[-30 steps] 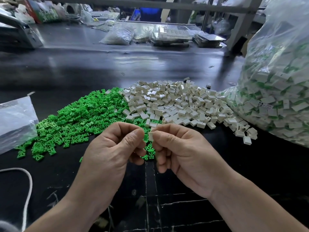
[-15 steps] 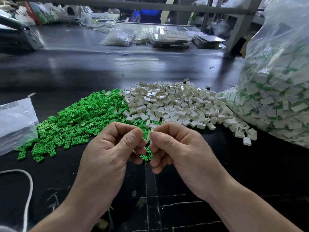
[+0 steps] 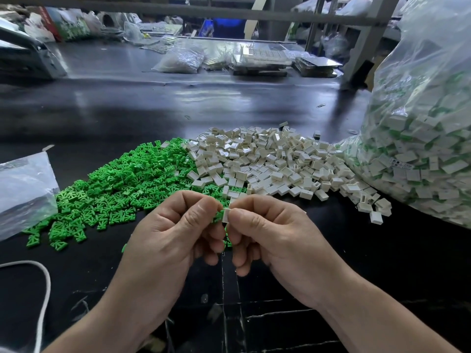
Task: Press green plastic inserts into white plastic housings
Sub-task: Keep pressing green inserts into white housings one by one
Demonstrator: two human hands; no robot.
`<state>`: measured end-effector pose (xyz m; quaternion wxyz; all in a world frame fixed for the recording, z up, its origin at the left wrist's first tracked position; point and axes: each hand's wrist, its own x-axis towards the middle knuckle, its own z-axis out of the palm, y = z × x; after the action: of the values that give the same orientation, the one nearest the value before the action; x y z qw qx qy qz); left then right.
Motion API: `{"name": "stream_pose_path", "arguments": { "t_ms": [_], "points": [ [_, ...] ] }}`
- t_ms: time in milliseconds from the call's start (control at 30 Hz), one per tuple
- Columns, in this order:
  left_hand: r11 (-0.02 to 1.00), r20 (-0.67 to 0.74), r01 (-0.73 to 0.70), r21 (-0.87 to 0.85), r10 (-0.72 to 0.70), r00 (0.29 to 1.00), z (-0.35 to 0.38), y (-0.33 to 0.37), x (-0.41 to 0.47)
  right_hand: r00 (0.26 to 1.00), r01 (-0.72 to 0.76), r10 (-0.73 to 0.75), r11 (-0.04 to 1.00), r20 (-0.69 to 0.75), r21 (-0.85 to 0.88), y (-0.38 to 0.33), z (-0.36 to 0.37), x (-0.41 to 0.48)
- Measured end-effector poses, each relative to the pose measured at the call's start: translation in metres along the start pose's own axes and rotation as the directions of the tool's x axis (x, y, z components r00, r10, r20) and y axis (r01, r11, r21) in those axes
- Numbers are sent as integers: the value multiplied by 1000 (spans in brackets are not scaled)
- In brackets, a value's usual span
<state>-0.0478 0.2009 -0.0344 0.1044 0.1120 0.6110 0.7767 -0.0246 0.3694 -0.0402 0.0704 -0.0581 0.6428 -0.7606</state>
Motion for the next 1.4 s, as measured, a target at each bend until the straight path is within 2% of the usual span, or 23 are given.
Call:
{"name": "stream_pose_path", "arguments": {
  "t_ms": [100,200,300,500,733,900,1233,1333,1400],
  "points": [
    [966,201,145,-213,-102,974,2,1,-1,995,-66,59,994,83,85,-1,-1,0],
    [873,357,290,-391,-147,923,4,1,-2,982,-140,116,976,149,166,-3,-4,-2],
    [821,356,357,-446,-203,912,5,2,-2,977,-157,129,974,167,161,-5,-6,-3],
    [796,359,400,-454,-247,900,3,2,-1,972,-185,162,974,168,129,-10,-8,-5],
    [850,251,319,-419,-230,940,10,-5,-4,980,-162,154,985,125,57,-11,-2,-6],
    [832,401,325,-451,-136,906,6,-5,-3,979,-141,114,978,171,156,-12,-2,-6],
    [856,334,302,-419,-164,928,7,-6,-2,978,-152,134,982,158,109,-11,-2,-6],
    [854,383,279,-439,-103,918,7,-6,1,984,-149,125,969,124,199,-8,-2,-2],
    [896,327,230,-380,-102,940,3,-2,4,993,-85,56,949,103,303,-11,-8,2]
  ]
}}
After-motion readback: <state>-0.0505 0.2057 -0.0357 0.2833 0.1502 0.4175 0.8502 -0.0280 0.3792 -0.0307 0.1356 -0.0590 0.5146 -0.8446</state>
